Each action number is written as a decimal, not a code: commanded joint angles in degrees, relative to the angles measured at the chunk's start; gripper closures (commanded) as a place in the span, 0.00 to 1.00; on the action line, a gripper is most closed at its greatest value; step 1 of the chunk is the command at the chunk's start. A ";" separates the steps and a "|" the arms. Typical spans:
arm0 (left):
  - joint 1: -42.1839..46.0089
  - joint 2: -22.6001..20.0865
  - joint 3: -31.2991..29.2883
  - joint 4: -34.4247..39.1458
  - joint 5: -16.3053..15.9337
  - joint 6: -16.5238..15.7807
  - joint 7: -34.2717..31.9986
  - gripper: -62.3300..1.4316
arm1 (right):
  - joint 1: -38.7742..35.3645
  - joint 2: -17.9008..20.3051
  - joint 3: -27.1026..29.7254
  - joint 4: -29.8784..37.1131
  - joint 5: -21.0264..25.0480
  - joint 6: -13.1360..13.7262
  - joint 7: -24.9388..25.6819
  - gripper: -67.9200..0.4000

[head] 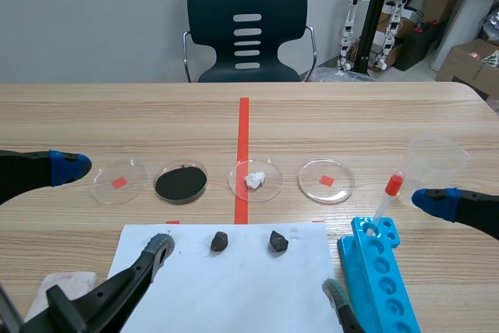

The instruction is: Pick up the middle mineral with the left hand

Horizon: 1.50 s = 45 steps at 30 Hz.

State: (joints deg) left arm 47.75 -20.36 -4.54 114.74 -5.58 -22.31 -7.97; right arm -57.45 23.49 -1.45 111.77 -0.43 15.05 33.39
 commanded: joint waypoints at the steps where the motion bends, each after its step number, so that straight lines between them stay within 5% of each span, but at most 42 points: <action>1: -0.02 -0.33 0.22 0.44 -0.57 0.13 -1.03 0.00 | 0.46 -0.15 0.52 1.42 0.68 -0.07 1.03 0.00; 17: -0.20 -0.48 0.22 0.44 -1.29 0.13 0.04 0.00 | 0.46 -0.15 0.52 1.42 0.68 -0.07 1.05 0.00; 29: -8.66 -4.59 2.36 0.44 -17.40 1.33 28.52 0.00 | 0.46 -0.15 0.52 1.42 0.68 -0.07 1.03 0.00; 34: -15.02 -4.59 5.44 0.44 -24.52 9.27 42.49 0.00 | 0.46 -0.15 0.52 1.42 0.68 -0.07 1.03 0.00; 45: -33.73 -4.44 21.00 -7.61 -25.11 30.86 54.16 0.00 | 0.46 -0.15 0.52 1.42 0.68 -0.07 1.03 0.00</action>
State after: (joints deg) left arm 14.66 -24.95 16.27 107.72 -30.52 7.81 46.41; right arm -57.34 23.49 -1.45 111.77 -0.45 15.05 33.36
